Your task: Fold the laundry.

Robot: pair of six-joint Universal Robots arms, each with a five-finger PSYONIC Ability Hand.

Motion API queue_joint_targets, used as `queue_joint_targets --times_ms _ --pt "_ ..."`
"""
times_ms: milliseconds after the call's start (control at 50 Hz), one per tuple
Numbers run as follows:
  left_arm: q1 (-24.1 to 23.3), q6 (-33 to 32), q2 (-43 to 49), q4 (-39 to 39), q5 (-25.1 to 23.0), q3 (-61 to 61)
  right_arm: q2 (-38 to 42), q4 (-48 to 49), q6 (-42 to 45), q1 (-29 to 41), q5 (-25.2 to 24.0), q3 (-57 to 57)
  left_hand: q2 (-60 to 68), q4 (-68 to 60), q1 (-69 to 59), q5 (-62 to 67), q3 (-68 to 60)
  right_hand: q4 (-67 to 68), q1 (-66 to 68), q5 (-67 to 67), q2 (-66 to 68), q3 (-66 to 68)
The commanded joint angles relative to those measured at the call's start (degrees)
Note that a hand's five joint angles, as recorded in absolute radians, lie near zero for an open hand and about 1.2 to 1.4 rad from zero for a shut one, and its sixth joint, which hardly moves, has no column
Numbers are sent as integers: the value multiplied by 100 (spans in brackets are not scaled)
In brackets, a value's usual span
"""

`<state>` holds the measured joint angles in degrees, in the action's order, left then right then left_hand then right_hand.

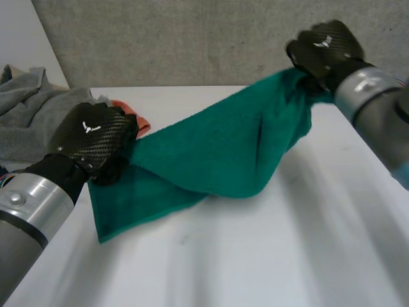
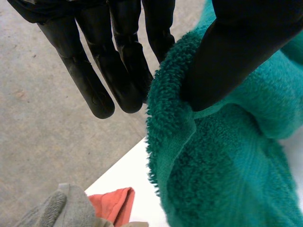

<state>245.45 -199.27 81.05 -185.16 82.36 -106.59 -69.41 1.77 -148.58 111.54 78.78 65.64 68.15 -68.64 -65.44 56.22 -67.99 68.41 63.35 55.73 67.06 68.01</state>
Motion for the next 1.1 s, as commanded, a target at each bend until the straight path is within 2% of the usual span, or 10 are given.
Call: queue_joint_targets --times_ms 20,60,140,400,600,720,900,980,1060,1100 --pt "-103 -24 367 94 88 42 1701 824 57 420 -565 -1018 1185 -1136 -1456 1378 -1201 1159 1665 1427 1294 1199" --pt "-120 -24 498 103 114 42 2079 1017 119 526 -618 -1132 1185 -1136 -1456 1378 -1201 1159 1665 1427 1294 1199" --pt "-217 -42 823 164 237 103 2835 1465 548 737 -295 -1431 1185 -1136 -1456 1378 -1201 -5841 -5335 -5573 -5706 -5801" --pt "-349 -33 649 525 527 499 651 564 -267 720 1509 87 1185 -1136 -1456 1378 -1201 -5841 -5335 -5573 -5706 -5801" --pt "-454 -42 622 630 580 771 -687 -1618 -1594 447 824 2223 1185 -1136 -1456 1378 -1201 -5222 -4715 -4954 -5086 -5182" --pt "-507 -42 657 665 633 772 -767 -864 -2174 544 -125 3322 1185 -1136 -1456 1378 -1201 -4681 -4174 -4412 -4545 -4640" --pt "-595 -24 605 709 650 754 419 1149 -2676 1097 567 3298 1185 -1136 -1456 1378 -1201 -4563 -4057 -4295 -4427 -4523" --pt "-577 -24 552 718 685 736 929 1221 -2588 1352 1069 2920 1185 -1136 -1456 1378 -1201 -3558 -3051 -3289 -3422 -3517" --pt "-516 -42 534 727 685 693 1062 1133 -2395 1440 1280 2585 1185 -1136 -1456 1378 -1201 1148 1655 1416 1284 1188" --pt "-463 -68 534 770 694 649 773 888 -2281 1388 1289 2480 1185 -1136 -1456 1378 -1201 1159 1665 1427 1294 1199"
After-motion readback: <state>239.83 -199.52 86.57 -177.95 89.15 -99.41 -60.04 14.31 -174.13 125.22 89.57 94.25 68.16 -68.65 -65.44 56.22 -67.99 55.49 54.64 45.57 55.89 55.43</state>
